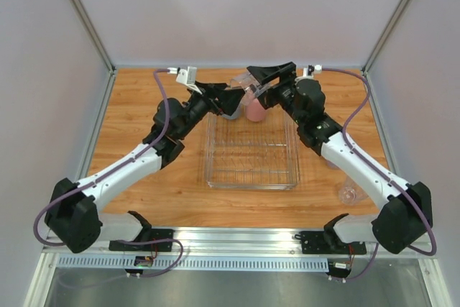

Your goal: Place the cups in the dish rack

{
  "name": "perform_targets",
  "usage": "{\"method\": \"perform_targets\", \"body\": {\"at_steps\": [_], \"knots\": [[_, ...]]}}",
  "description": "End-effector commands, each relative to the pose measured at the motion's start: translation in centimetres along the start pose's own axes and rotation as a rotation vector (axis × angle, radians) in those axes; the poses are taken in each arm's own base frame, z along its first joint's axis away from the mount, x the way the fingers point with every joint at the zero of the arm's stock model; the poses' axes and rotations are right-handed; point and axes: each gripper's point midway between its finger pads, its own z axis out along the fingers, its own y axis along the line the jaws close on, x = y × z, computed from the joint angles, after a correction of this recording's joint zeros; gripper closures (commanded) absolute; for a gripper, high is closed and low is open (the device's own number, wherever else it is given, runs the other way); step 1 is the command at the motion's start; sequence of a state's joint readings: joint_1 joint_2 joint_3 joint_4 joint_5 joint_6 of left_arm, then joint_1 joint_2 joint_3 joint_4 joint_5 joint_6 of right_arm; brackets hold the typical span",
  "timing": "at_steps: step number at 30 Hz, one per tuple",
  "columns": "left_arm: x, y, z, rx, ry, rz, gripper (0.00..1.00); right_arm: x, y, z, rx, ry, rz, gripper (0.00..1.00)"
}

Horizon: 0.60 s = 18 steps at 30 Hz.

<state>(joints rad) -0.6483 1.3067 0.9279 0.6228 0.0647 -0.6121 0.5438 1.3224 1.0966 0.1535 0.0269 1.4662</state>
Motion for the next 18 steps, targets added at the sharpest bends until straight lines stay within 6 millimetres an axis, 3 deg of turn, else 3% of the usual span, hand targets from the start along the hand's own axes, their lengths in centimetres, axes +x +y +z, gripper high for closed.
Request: {"method": "perform_targets", "body": {"at_steps": [1,2,3,4,6,9,10,12,14,15,18], "knots": [[-2.5,-0.3,-2.0,-0.049,0.001,0.128,0.0,-2.8,2.5,-1.1,-0.017,-0.052,-0.249,0.98],[-3.8,-0.6,-3.0,-0.06,-0.017,0.145,0.0,-3.2,2.5,-1.2,-0.009,-0.057,-0.326,0.99],[-3.6,0.7,-3.8,-0.109,0.018,0.145,0.0,-3.5,2.0,-1.3,-0.006,-0.06,-0.468,0.99],[-4.9,0.8,-4.9,-0.135,0.001,0.138,0.0,-3.6,1.9,-1.2,-0.015,-0.065,-0.548,0.99],[-5.2,4.2,-6.8,-0.279,0.044,0.113,0.0,-4.1,0.5,-0.9,-0.006,-0.064,-0.754,0.99],[-6.0,5.9,-9.2,-0.346,0.077,0.127,0.0,-1.6,-1.9,-0.4,-0.109,0.05,-1.04,0.93],[-6.2,6.0,-10.1,-0.357,0.08,0.135,0.0,-1.1,-1.2,-0.3,-0.187,0.027,-1.104,0.9],[-5.9,6.9,-11.3,-0.401,0.106,0.155,0.0,-0.6,-4.8,0.3,-0.168,0.063,-1.195,0.94],[-6.1,7.1,-12.1,-0.418,0.111,0.166,0.0,-0.6,-5.7,0.8,-0.193,0.056,-1.281,0.99],[-5.7,7.2,-12.5,-0.431,0.129,0.165,0.0,-0.4,-7.8,1.3,-0.171,0.078,-1.3,0.99],[-4.6,7.6,-13.3,-0.449,0.168,0.154,0.0,-0.1,-9.1,2.6,-0.198,0.087,-1.354,0.99]]}}
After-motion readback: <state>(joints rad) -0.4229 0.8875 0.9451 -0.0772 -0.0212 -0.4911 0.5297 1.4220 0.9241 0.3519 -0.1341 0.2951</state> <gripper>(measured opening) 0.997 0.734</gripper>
